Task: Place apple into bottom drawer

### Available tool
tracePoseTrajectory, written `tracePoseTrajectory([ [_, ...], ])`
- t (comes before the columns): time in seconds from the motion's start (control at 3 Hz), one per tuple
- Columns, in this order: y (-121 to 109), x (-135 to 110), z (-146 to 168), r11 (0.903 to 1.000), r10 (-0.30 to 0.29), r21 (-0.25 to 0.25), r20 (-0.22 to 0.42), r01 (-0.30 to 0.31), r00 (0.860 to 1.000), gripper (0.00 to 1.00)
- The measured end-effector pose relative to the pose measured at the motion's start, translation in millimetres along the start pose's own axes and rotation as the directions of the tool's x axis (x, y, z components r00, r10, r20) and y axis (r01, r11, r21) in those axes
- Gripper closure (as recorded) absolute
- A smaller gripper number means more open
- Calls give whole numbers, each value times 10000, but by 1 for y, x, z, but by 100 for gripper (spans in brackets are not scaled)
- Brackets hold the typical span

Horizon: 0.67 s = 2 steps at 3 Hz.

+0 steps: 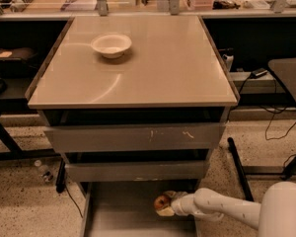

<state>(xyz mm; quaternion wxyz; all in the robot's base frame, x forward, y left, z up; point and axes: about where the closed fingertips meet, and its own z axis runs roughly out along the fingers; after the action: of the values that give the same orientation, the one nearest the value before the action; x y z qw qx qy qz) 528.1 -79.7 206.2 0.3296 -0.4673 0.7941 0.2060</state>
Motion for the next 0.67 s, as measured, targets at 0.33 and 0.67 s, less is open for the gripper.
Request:
tracePoseTrajectory([
  [0.33,11,-1,6,9995,-18,-312,43,20,10000,100],
  [0.67,25,5,30,9961,319,-827,198,-302,9993,100],
])
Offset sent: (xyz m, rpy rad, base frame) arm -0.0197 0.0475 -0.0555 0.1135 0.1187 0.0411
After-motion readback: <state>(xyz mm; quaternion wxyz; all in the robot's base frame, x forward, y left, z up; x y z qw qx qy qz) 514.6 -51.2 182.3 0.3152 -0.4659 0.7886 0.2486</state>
